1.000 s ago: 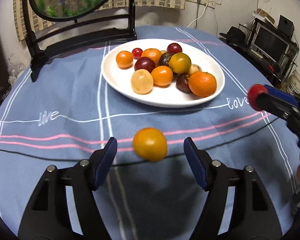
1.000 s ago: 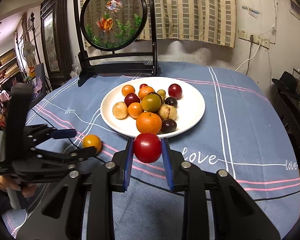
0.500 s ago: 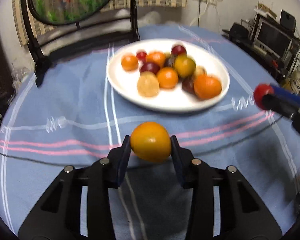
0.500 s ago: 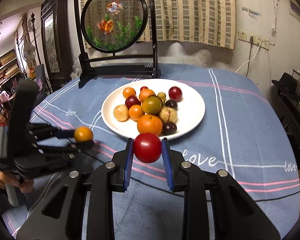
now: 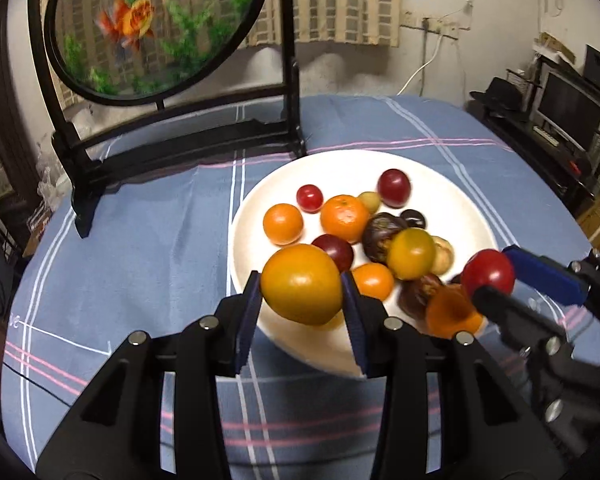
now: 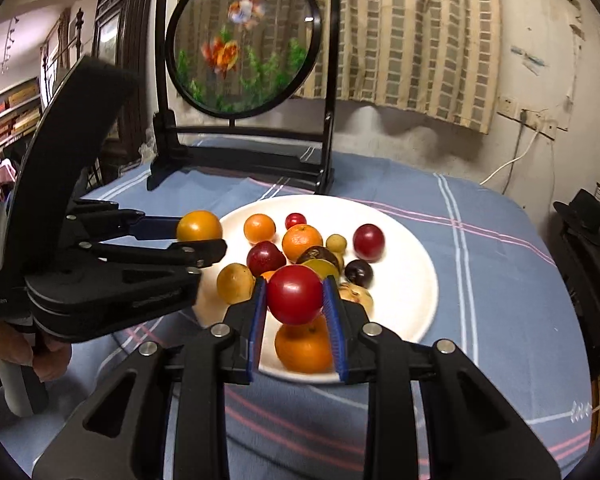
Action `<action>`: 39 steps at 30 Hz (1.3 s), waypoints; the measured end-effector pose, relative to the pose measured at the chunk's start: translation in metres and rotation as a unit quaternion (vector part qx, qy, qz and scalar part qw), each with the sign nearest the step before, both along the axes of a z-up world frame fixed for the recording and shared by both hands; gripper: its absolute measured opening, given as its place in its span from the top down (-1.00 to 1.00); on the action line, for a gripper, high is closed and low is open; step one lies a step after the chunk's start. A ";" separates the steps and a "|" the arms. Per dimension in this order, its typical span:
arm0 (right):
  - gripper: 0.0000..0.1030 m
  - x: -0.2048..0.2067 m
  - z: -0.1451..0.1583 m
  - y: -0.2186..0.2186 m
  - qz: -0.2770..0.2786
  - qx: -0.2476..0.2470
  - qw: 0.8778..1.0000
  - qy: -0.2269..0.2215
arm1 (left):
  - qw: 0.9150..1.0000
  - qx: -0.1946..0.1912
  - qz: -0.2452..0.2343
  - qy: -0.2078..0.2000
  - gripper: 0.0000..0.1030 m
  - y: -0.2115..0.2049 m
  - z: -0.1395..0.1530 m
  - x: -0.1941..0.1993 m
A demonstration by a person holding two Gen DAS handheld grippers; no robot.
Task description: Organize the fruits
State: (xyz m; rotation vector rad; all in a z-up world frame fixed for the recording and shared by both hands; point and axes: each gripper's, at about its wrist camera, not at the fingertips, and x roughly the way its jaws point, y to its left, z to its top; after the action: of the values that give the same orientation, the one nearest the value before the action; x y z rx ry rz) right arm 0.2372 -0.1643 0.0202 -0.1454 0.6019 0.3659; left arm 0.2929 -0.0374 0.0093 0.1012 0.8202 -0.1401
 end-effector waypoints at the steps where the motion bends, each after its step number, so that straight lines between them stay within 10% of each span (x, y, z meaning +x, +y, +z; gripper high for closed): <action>1: 0.45 0.006 -0.004 0.004 0.002 -0.004 1.000 0.003 | 1.000 0.002 0.003 0.003 0.22 0.000 -0.004 0.004; 7: 0.42 0.025 -0.021 0.015 0.009 -0.025 0.999 0.018 | 1.000 -0.001 0.020 0.021 0.18 0.001 -0.021 0.024; 10: 0.30 0.026 -0.024 0.015 0.005 -0.030 0.999 0.021 | 0.999 -0.003 0.035 0.011 -0.25 0.003 -0.022 0.024; 17: 0.19 0.013 -0.013 0.003 -0.012 -0.013 1.000 0.010 | 0.999 -0.014 0.050 0.001 -0.54 0.007 -0.012 0.011; 39: -0.02 -0.114 -0.017 -0.043 -0.099 0.028 0.993 0.059 | 0.999 -0.041 0.032 -0.014 -0.91 0.005 0.009 -0.142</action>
State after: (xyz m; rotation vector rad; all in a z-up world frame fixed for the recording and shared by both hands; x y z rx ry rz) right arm 0.1234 -0.2075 0.0033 -0.0100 0.7164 0.1995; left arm 0.1509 -0.0328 0.0185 0.0000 0.7874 -0.1106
